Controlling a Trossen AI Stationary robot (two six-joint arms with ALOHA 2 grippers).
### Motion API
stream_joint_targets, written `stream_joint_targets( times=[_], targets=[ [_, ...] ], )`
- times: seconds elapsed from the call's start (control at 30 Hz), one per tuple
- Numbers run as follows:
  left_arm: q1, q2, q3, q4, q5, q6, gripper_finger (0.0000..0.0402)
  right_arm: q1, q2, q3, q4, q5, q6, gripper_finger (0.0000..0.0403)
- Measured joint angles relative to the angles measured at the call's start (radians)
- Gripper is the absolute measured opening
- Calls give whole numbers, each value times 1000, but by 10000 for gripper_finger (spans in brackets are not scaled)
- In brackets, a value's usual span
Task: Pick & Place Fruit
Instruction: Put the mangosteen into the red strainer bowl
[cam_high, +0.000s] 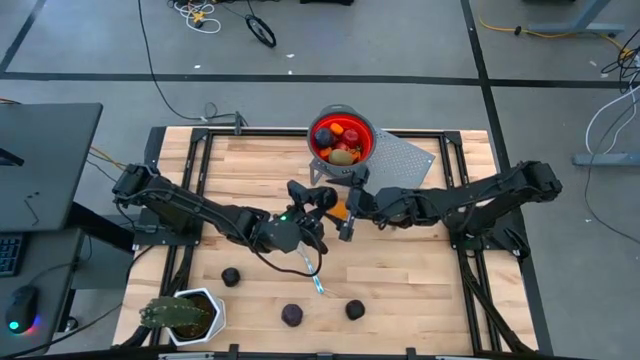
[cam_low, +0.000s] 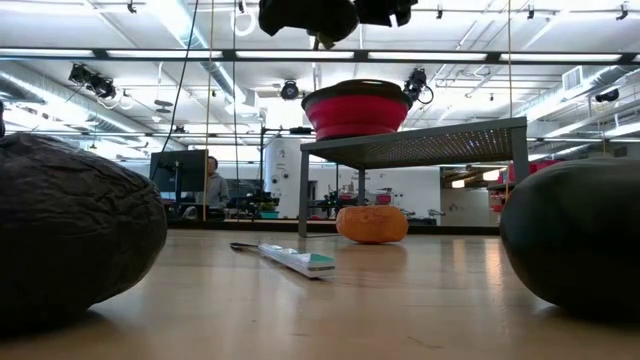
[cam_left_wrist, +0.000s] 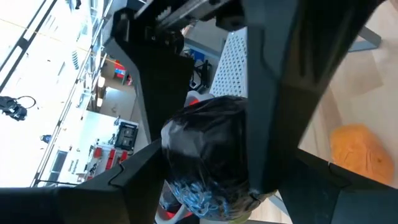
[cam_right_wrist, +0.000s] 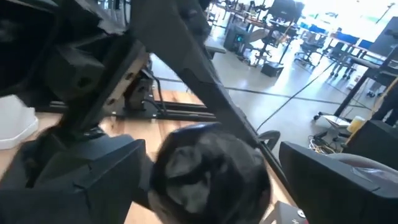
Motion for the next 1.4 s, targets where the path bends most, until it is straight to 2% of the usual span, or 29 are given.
stream_joint_targets(
  times=[0.17,0.27,0.93,1.23,1.4],
  targets=[
    [0,0,0,0,-28,21,274,-2,-2,0,-29,53,23,377],
    [0,0,0,6,-36,35,273,-4,-3,0,-37,51,37,369],
    [1,0,-1,23,4,21,275,-4,-3,0,-40,56,47,279],
    [-8,2,-2,70,-7,50,275,-7,-6,0,-46,74,33,274],
    [-20,2,-2,84,-28,34,289,-7,-6,2,-49,133,1,273]
  ],
)
